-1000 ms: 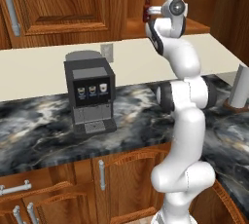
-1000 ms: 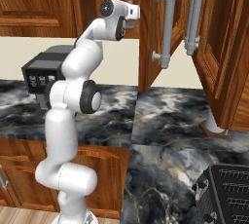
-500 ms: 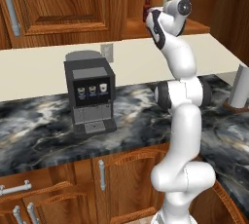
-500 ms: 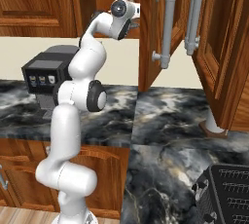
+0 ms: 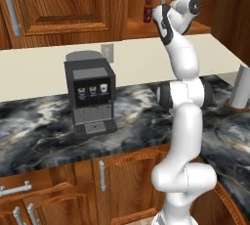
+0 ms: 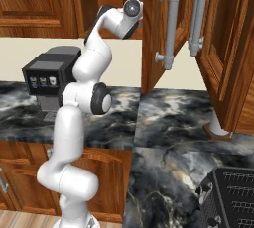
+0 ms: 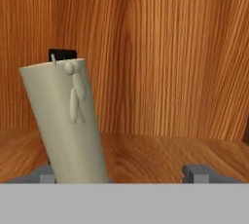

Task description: Pick the candle and candle from the dining table and place them in the open cabinet. Close the cabinet after placing the objects.

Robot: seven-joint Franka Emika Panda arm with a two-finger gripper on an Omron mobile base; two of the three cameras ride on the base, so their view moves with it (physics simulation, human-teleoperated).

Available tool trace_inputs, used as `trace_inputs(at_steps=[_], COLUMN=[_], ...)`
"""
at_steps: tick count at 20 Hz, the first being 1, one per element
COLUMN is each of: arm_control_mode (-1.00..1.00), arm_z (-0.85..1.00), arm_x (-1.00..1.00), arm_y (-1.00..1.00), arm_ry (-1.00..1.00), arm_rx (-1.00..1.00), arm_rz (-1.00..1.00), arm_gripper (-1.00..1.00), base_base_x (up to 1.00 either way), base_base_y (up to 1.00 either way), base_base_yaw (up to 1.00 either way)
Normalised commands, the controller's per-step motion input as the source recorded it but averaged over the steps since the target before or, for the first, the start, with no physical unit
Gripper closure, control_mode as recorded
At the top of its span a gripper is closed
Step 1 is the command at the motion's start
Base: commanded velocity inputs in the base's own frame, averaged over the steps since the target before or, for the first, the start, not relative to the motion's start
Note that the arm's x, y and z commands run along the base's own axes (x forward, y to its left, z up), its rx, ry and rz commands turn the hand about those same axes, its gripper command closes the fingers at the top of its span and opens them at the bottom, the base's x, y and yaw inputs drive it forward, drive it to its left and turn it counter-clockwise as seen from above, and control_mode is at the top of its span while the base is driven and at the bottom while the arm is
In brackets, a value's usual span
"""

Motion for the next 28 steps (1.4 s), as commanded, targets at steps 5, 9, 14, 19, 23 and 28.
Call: trace_inputs(at_steps=[5, 9, 14, 19, 23, 28], arm_control_mode=[-1.00, -1.00, -1.00, -1.00, -1.00, -1.00], arm_z=[0.00, 0.00, 0.00, -0.07, -0.29, -0.51], arm_x=[-0.09, -0.48, -0.55, -0.83, -1.00, -1.00], arm_y=[0.00, 0.00, 0.00, 0.03, 0.19, 0.50], arm_ry=[0.00, 0.00, 0.00, 0.00, 0.00, 0.00], arm_rx=[0.00, 0.00, 0.00, 0.00, 0.00, -0.01], arm_rz=[0.09, 0.09, 0.09, 0.10, 0.12, 0.12], arm_gripper=[-1.00, -1.00, -1.00, -1.00, -1.00, -1.00], base_base_x=[0.00, 0.00, 0.00, 0.00, 0.00, 0.00], base_base_y=[0.00, 0.00, 0.00, 0.00, 0.00, 0.00], base_base_yaw=[0.00, 0.00, 0.00, 0.00, 0.00, 0.00])
